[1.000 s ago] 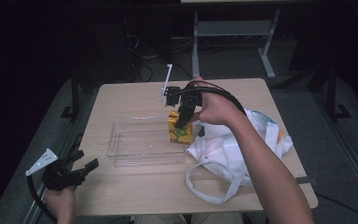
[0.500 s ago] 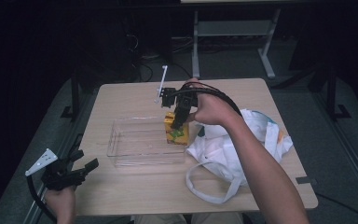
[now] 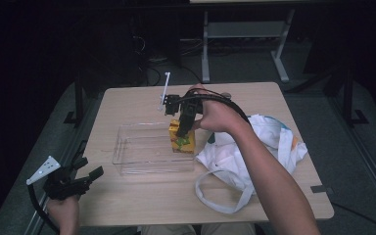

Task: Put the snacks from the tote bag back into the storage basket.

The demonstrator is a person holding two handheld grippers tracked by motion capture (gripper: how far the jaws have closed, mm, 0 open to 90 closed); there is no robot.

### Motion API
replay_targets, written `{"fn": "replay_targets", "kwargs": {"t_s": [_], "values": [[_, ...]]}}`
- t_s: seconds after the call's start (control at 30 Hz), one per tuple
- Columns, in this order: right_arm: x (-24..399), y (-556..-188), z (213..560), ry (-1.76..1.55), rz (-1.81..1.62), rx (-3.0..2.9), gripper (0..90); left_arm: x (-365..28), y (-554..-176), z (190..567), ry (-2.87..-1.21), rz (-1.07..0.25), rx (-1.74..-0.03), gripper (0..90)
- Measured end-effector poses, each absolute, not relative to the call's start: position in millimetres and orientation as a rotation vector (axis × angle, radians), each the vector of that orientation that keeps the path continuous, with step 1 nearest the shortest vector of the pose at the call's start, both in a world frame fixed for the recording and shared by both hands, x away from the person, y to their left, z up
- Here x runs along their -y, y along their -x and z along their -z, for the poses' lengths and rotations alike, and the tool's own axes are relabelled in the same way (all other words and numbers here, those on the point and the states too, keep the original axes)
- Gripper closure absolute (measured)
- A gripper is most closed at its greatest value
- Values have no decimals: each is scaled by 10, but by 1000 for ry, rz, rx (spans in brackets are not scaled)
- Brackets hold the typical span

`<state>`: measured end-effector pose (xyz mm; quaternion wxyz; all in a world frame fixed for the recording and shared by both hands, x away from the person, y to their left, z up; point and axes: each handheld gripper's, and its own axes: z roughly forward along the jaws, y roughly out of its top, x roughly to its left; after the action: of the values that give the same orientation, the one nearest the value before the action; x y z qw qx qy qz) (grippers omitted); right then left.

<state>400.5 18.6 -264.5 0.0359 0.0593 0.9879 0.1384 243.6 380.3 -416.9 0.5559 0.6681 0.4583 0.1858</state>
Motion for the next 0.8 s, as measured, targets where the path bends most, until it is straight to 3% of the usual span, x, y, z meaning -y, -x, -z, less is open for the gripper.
{"fn": "replay_targets", "kwargs": {"t_s": [0.8], "values": [[-274, -4044, 2825, -172, -427, -3054, 521, -3800, -2434, 4168, -1573, -437, -1085, 125]]}}
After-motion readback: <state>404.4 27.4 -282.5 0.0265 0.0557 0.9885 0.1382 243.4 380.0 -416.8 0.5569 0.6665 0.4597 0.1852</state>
